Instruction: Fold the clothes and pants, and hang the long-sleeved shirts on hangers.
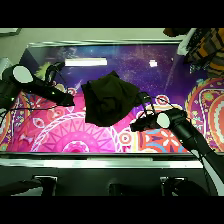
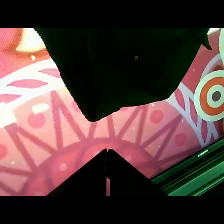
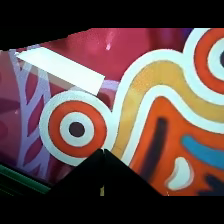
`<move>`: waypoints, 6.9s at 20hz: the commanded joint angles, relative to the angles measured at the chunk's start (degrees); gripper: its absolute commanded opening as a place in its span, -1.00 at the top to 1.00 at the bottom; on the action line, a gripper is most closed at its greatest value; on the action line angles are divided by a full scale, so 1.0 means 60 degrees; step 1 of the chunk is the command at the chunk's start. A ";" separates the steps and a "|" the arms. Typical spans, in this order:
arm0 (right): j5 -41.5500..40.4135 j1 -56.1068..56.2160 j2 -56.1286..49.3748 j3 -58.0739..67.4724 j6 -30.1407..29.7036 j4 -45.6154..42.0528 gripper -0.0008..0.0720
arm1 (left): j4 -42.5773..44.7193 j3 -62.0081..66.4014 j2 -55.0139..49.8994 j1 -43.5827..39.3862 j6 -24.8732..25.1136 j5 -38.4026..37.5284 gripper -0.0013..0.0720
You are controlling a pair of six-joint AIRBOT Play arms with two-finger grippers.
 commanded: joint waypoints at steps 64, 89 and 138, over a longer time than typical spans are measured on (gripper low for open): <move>0.0331 -0.5788 -0.0346 0.3348 0.5158 0.1322 -0.38 | -0.5344 -0.5082 -0.1486 0.0525 0.1038 0.5395 0.91; -0.1927 -0.4149 -0.6801 0.3351 -0.0616 0.7559 0.26 | -0.5340 -0.5082 -0.1486 0.1151 0.1045 0.4481 0.91; 0.1592 -0.5096 0.0940 -0.3399 0.0663 0.4761 -0.36 | -0.3417 -0.4951 -0.0794 0.3927 0.0211 0.2980 0.91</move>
